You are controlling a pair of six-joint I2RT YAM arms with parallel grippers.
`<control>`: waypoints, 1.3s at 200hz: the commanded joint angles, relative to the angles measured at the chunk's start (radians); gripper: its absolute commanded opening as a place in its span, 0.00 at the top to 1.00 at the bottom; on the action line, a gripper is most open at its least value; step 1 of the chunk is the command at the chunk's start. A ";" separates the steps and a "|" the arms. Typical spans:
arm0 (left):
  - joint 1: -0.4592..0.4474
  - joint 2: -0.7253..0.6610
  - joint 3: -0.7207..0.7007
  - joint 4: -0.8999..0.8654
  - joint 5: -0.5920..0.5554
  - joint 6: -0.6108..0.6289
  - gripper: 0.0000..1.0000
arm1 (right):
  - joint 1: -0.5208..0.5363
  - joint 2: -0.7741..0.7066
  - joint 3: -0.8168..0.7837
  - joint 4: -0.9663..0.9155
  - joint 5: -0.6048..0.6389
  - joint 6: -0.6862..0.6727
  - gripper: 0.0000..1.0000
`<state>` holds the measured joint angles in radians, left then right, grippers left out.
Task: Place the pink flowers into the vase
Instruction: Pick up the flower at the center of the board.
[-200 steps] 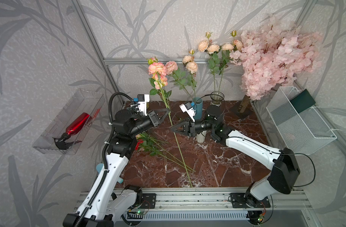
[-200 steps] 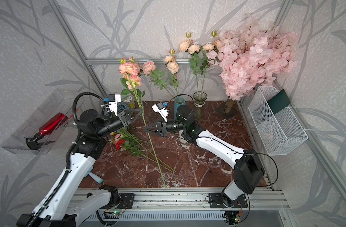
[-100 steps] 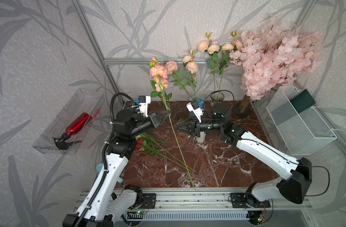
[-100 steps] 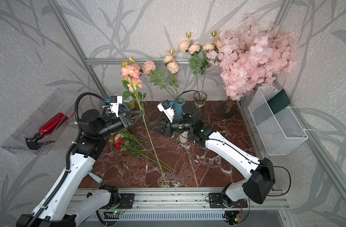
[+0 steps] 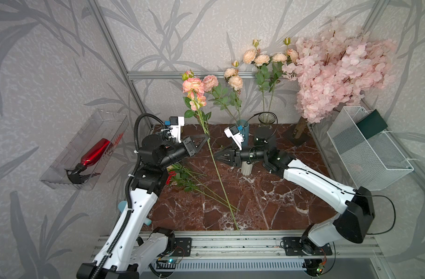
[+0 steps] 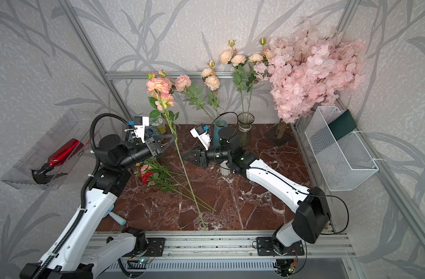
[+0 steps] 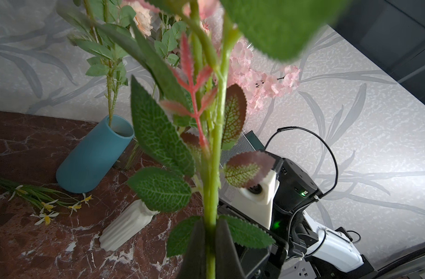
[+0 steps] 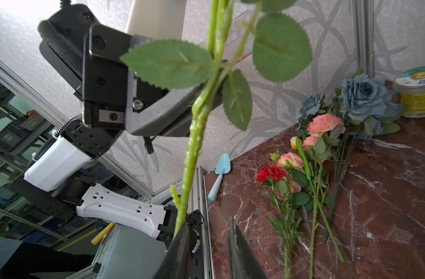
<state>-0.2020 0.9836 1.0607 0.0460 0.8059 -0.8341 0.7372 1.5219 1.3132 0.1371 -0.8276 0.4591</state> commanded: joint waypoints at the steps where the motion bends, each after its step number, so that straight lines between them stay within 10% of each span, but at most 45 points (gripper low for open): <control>1: -0.010 -0.001 0.009 0.060 0.004 -0.018 1.00 | 0.004 0.014 -0.012 0.158 -0.059 0.103 0.71; 260: -0.069 0.037 0.013 0.075 0.048 -0.020 1.00 | -0.030 0.040 -0.012 0.414 -0.162 0.316 0.83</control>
<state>-0.2565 1.0210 1.0630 0.0628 0.8177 -0.8417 0.7044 1.5429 1.2629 0.5102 -0.9676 0.7692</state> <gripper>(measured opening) 0.063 0.178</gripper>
